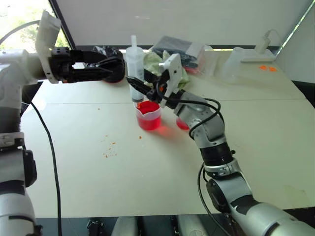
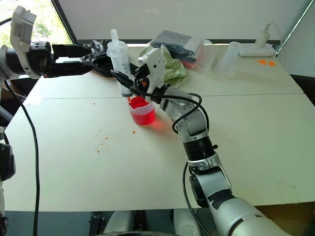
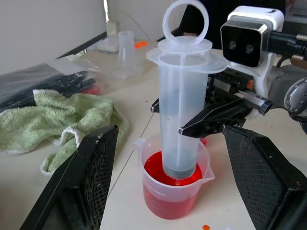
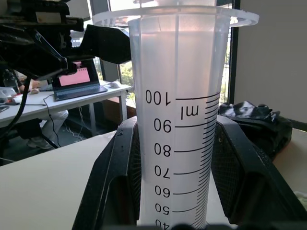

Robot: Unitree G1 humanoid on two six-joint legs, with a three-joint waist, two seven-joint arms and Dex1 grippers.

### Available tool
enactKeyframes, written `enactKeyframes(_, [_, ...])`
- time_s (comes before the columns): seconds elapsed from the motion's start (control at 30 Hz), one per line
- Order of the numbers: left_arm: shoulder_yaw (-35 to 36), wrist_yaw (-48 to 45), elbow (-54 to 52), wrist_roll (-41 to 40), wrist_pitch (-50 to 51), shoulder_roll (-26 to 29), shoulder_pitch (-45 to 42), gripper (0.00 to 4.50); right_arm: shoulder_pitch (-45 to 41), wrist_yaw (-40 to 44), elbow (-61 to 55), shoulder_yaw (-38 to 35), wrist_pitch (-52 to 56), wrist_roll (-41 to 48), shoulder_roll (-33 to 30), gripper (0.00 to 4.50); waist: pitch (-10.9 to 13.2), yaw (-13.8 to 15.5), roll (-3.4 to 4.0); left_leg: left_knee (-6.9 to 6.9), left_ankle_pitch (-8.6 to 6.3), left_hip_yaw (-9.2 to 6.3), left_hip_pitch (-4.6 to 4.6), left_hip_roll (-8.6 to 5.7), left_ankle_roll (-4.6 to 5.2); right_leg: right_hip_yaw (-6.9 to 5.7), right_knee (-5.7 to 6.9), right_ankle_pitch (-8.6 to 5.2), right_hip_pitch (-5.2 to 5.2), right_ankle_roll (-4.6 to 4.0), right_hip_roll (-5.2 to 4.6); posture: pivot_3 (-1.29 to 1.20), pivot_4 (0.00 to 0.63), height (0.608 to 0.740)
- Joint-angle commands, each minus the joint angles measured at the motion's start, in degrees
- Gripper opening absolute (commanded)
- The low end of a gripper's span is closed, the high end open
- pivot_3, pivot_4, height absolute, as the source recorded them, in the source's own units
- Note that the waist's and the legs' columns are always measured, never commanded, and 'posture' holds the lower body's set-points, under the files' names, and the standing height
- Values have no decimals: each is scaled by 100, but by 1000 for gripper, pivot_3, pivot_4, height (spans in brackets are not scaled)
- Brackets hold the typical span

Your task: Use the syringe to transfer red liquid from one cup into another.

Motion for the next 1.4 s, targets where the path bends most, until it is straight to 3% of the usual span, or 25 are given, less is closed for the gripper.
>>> enactKeyframes(0.03, [215,6,-277,-88,92,146,-43,3631,-70,-50,43,-7,-396,-158,70,1428,0,-5,0,0,0,0,0,0,0,0,1,0,0,0,0,0,150,711])
enactKeyframes(0.4, [-13,-92,-203,22,45,-52,-202,3631,311,-133,129,-57,-582,-411,-120,1428,0,6,0,1,1,0,0,0,-1,0,1,0,1,0,0,0,150,711])
enactKeyframes(0.8, [-321,-281,761,580,-616,-539,-596,3631,736,-275,-58,-13,-590,-506,-91,1428,0,-13,0,0,2,0,1,1,-3,-2,1,0,0,0,2,0,150,711])
enactKeyframes(1.4, [-351,-615,4358,1478,-1884,-1707,-2261,3631,897,55,-546,99,-436,-435,-173,1428,0,-7,0,-1,2,0,1,-2,-3,-8,1,0,-1,0,-1,0,150,711])
